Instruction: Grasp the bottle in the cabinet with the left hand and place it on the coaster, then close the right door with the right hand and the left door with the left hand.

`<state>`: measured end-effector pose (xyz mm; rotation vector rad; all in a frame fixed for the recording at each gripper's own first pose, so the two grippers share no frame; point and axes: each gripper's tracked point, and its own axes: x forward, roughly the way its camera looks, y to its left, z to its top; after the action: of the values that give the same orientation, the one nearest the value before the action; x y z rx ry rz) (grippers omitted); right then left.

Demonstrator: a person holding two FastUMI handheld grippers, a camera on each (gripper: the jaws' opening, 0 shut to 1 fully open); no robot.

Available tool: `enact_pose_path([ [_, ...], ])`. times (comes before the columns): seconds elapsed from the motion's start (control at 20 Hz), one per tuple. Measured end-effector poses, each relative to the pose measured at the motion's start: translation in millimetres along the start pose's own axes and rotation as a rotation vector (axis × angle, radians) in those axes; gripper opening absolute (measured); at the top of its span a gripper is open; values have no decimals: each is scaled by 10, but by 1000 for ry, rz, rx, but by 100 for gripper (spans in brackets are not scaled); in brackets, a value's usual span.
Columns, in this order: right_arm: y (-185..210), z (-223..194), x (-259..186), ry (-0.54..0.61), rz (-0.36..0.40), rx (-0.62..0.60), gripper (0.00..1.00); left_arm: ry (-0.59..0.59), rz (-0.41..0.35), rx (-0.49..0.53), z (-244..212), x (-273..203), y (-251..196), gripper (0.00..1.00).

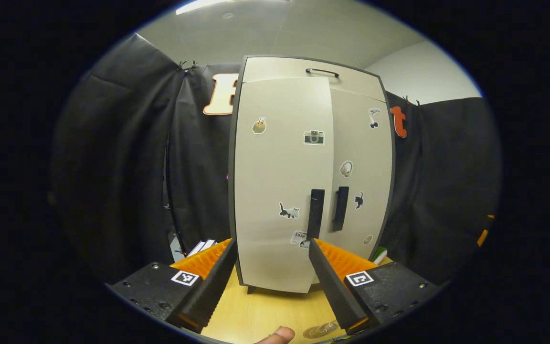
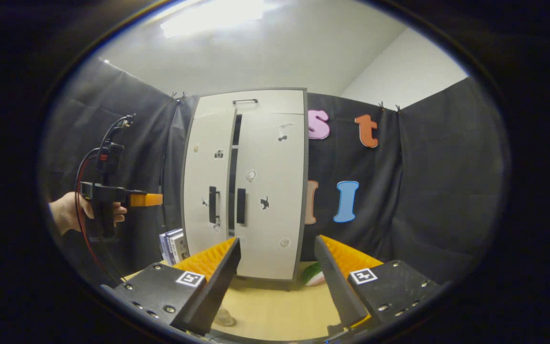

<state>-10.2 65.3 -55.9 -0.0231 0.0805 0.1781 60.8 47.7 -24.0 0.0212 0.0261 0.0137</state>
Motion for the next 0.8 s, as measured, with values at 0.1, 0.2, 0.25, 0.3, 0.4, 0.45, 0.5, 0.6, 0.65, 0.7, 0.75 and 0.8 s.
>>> enact_pose_path([
  [0.1,-1,11,-33,-5,5,0,95,7,-4,15,-43,-65,-17,96],
  [0.2,-6,-23,-61,2,4,9,95,5,-2,31,-74,-133,-2,96],
  [0.25,-14,-44,-81,6,3,8,95,6,-3,37,-96,-162,-4,96],
  [0.3,-17,-48,-96,6,2,3,95,8,-5,41,-130,-185,-2,96],
  [0.4,-31,-43,-115,5,1,-10,95,15,-4,49,-176,-223,-9,96],
  [0.45,-24,-37,-128,1,5,-13,95,21,-6,49,-198,-237,-24,96],
  [0.5,-15,-28,-135,-4,9,-13,95,23,-10,44,-219,-247,-54,96],
  [0.6,-39,-15,-155,-11,7,-9,95,18,-21,30,-229,-266,-120,96],
  [0.65,-41,-13,-164,-13,7,-6,95,8,-26,20,-215,-278,-149,92],
  [0.7,-37,-17,-174,-14,10,-3,95,-3,-32,7,-201,-283,-176,96],
  [0.75,-37,-30,-180,-14,14,-2,95,1,-40,-2,-219,-288,-210,96],
  [0.8,-36,-33,-190,-14,17,-1,95,8,-46,-7,-253,-298,-232,96],
])
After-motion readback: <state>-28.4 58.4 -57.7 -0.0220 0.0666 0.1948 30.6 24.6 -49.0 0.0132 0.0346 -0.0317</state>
